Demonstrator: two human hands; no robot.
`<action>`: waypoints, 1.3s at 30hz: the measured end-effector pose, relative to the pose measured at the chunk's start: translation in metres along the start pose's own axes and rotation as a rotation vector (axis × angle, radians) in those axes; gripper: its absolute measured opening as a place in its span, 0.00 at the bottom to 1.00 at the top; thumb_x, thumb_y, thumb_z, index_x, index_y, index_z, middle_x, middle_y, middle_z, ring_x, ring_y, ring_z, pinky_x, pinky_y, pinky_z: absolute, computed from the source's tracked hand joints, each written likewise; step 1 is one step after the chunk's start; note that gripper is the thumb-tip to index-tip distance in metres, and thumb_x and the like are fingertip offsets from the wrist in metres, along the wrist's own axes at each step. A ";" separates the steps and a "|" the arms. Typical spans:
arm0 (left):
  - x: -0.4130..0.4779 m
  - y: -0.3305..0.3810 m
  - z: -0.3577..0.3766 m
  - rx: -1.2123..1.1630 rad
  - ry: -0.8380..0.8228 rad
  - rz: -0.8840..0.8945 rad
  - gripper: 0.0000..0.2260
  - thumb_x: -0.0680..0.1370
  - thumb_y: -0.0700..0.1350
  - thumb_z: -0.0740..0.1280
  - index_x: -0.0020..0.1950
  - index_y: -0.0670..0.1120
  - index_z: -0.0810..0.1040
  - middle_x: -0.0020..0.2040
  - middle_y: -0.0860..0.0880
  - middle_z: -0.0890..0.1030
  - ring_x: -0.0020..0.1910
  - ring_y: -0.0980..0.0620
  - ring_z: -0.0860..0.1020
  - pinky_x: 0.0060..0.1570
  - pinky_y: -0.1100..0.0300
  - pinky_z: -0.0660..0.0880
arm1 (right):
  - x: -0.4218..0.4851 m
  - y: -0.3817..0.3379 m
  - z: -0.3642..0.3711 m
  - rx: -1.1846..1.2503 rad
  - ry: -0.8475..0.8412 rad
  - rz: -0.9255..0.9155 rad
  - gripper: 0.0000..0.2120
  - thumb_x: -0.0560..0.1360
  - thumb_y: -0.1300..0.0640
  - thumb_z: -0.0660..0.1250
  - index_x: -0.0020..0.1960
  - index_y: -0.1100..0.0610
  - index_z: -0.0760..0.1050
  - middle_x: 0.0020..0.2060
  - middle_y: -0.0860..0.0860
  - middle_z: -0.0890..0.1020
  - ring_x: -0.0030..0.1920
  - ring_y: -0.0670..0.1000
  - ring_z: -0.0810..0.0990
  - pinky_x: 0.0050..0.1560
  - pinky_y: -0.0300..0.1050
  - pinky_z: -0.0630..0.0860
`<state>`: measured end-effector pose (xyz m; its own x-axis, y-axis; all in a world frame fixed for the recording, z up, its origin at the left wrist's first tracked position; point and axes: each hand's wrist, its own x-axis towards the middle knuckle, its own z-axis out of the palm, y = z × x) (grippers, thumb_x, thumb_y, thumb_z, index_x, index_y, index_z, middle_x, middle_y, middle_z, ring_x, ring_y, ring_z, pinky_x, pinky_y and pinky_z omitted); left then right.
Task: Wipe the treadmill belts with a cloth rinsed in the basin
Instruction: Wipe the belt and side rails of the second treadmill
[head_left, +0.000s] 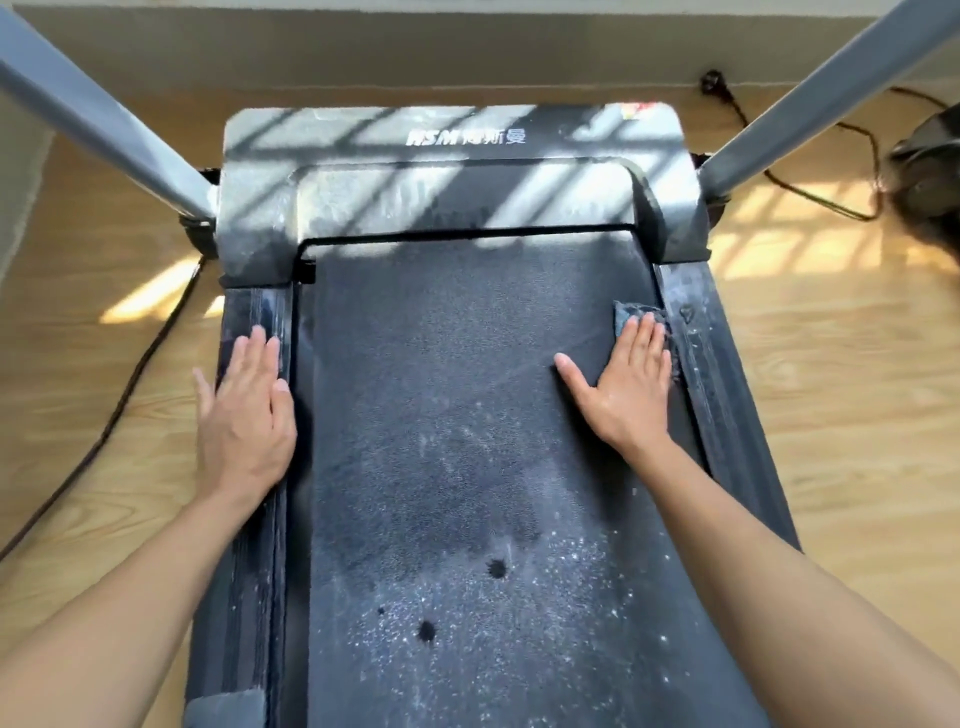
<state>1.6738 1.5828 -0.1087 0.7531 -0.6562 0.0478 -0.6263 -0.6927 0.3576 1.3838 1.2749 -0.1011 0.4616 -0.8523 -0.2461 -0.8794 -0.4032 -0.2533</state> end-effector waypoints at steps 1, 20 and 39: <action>0.001 -0.001 -0.001 -0.027 -0.002 -0.014 0.26 0.86 0.50 0.47 0.85 0.49 0.58 0.85 0.54 0.55 0.84 0.58 0.51 0.84 0.45 0.45 | -0.005 -0.015 0.006 -0.002 -0.005 -0.003 0.58 0.74 0.19 0.48 0.84 0.62 0.37 0.84 0.59 0.39 0.84 0.55 0.34 0.83 0.55 0.36; -0.003 0.001 0.000 -0.181 -0.041 -0.112 0.27 0.85 0.51 0.44 0.84 0.49 0.62 0.85 0.56 0.56 0.83 0.62 0.50 0.83 0.51 0.43 | -0.055 -0.134 0.052 -0.228 -0.176 -0.843 0.48 0.79 0.24 0.43 0.85 0.55 0.39 0.85 0.49 0.41 0.84 0.48 0.35 0.83 0.52 0.41; -0.008 0.000 -0.006 -0.169 -0.084 -0.080 0.33 0.78 0.43 0.48 0.85 0.50 0.57 0.85 0.56 0.51 0.84 0.60 0.46 0.83 0.51 0.37 | -0.100 -0.105 0.052 -0.129 -0.125 -0.453 0.59 0.74 0.18 0.46 0.84 0.64 0.37 0.83 0.61 0.37 0.83 0.57 0.31 0.83 0.58 0.38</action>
<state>1.6686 1.5896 -0.1034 0.7752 -0.6286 -0.0621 -0.5172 -0.6881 0.5090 1.4362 1.4201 -0.0986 0.8049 -0.5379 -0.2506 -0.5903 -0.7693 -0.2446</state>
